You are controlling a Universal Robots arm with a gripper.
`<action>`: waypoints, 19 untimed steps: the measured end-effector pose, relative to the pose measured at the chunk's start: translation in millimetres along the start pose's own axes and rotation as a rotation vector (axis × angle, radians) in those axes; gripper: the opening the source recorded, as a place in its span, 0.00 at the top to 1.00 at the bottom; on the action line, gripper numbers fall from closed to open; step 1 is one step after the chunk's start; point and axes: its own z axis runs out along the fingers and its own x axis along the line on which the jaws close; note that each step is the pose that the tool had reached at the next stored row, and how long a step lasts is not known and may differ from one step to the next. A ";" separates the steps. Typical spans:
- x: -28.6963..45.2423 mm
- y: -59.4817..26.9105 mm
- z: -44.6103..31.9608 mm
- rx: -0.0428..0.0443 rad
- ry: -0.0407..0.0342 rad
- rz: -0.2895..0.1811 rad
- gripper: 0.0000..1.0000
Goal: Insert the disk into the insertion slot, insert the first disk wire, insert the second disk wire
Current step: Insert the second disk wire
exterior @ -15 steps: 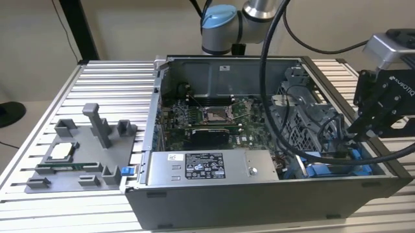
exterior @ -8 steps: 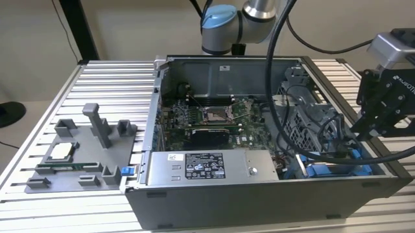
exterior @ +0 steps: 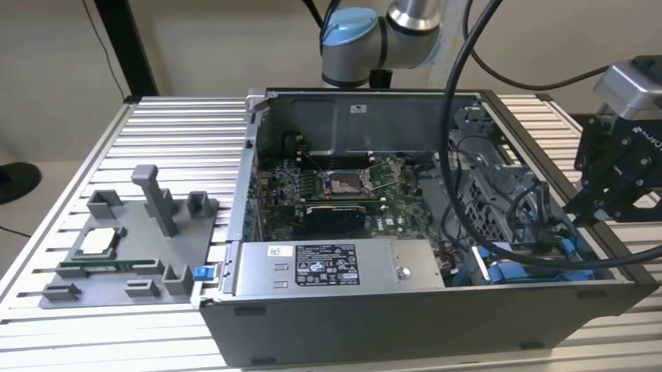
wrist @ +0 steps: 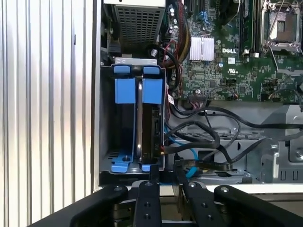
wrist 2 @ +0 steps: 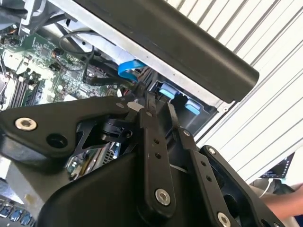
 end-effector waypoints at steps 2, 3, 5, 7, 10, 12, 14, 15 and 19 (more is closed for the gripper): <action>0.0 -1.0 1.7 -0.0006 -0.0040 0.000 0.00; -0.1 -1.3 2.6 -0.0010 -0.0060 0.000 0.00; -0.5 -1.4 4.1 -0.0016 -0.0101 0.000 0.00; -0.8 -1.6 5.6 -0.0034 -0.0125 0.000 0.00; -0.7 -1.6 5.6 -0.0037 -0.0122 0.000 0.00; -0.8 -1.6 5.7 -0.0037 -0.0124 0.000 0.00; -0.7 -1.6 5.8 -0.0037 -0.0125 0.000 0.00; -0.7 -1.6 5.8 -0.0037 -0.0124 0.000 0.00; -0.7 -1.6 5.8 -0.0037 -0.0124 0.000 1.00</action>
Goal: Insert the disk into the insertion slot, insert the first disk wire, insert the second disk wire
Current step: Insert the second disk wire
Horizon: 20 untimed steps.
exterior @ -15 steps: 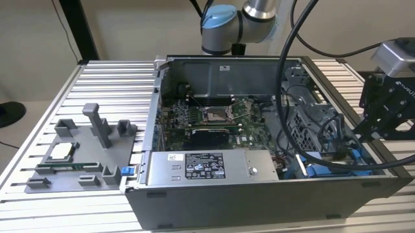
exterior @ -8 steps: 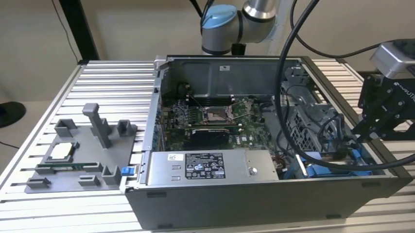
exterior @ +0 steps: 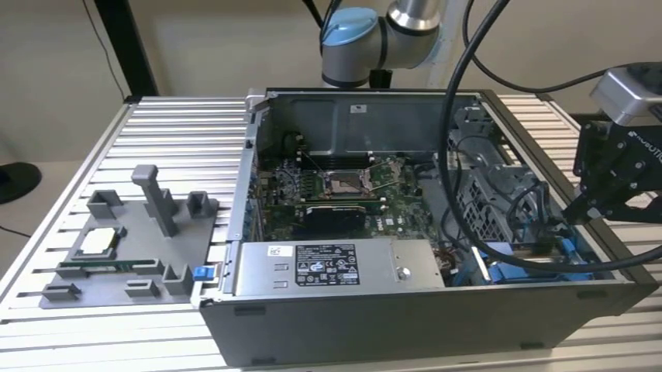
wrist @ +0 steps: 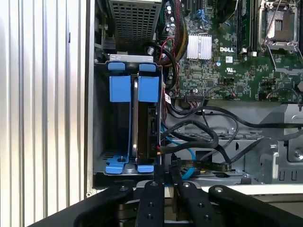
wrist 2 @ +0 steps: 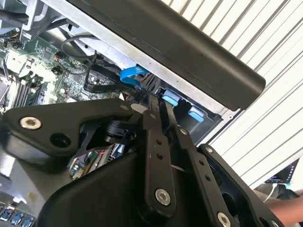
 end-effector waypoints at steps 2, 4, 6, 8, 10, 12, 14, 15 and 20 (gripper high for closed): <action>0.0 0.0 0.1 -0.0001 -0.0001 0.000 1.00; 0.0 0.0 0.1 -0.0016 0.0000 0.000 0.00; -0.1 -0.1 0.1 -0.0018 -0.0002 0.000 0.00; -0.2 -0.3 0.3 -0.0030 -0.0002 0.000 0.00; -0.1 -0.6 1.4 -0.0168 -0.0001 0.002 0.00; -0.4 -0.7 2.5 -0.0319 -0.0001 0.004 0.00; -0.6 -1.6 4.1 -0.0394 0.0000 0.006 0.00; -0.6 -2.4 5.1 -0.0414 -0.0005 0.006 0.00; -3.0 -7.5 9.2 -0.0506 -0.0034 0.008 0.00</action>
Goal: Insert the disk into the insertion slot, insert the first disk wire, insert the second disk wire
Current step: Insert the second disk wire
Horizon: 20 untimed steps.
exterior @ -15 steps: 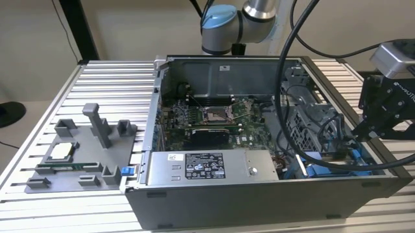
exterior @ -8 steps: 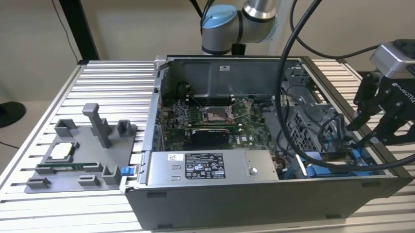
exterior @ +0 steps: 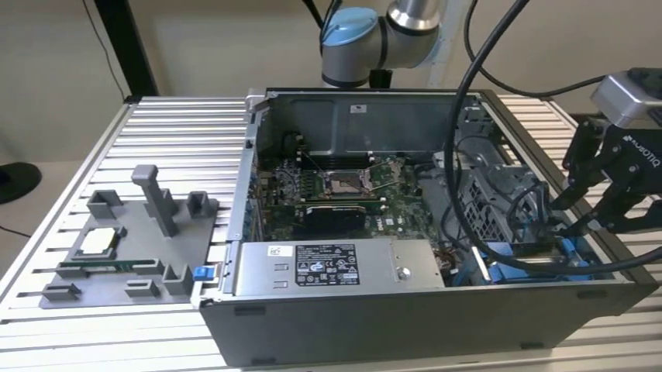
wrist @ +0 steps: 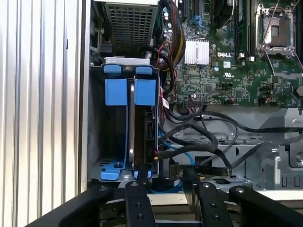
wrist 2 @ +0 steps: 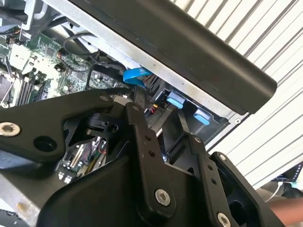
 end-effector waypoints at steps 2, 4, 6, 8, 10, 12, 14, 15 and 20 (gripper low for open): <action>-1.4 -1.8 1.6 -0.0058 -0.0002 0.002 0.00; -2.7 -3.3 3.0 -0.0105 -0.0006 0.003 0.00; -3.0 -4.2 3.2 -0.0180 -0.0002 0.005 0.00; -3.0 -4.5 3.3 -0.0355 -0.0003 0.007 0.00; -2.9 -5.0 3.3 -0.0553 -0.0003 0.010 0.00; -2.7 -6.9 3.3 -0.0594 -0.0017 0.010 0.00; -2.7 -9.1 3.4 -0.0597 -0.0033 0.010 0.00; -2.6 -10.0 3.8 -0.0598 -0.0036 0.010 0.00; -2.3 -12.3 6.7 -0.0696 -0.0032 0.011 0.00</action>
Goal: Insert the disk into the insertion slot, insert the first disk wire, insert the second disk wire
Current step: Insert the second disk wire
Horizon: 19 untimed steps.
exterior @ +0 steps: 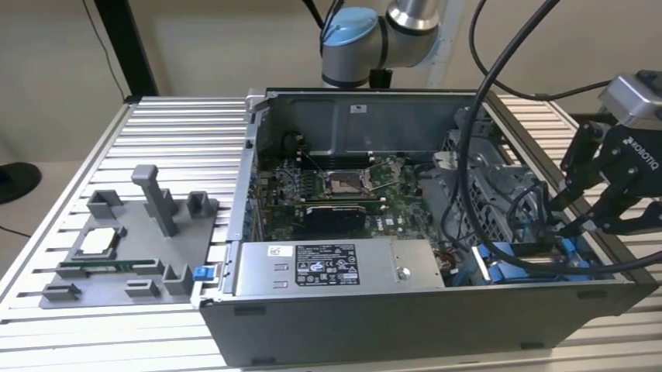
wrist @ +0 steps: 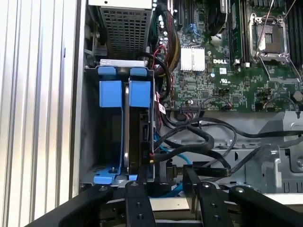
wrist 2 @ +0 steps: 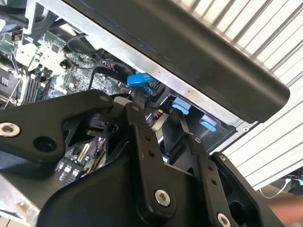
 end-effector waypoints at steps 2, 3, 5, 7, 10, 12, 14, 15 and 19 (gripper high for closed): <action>0.3 -0.3 0.0 -0.0027 -0.0006 0.000 0.00; 0.7 -0.6 -0.1 -0.0042 -0.0011 0.000 0.00; 1.5 -1.2 -0.3 -0.0065 -0.0029 0.000 0.00; 1.8 -1.5 -0.4 -0.0071 -0.0033 0.000 0.00; 2.7 -2.2 -0.6 -0.0072 -0.0075 0.000 0.00; 2.8 -2.3 -0.7 -0.0072 -0.0102 0.001 0.00; 2.9 -2.4 -0.3 -0.0071 -0.0125 0.002 0.00; 2.9 -2.5 -0.2 -0.0070 -0.0135 0.003 0.00; 2.9 -2.5 0.0 -0.0069 -0.0156 0.005 0.00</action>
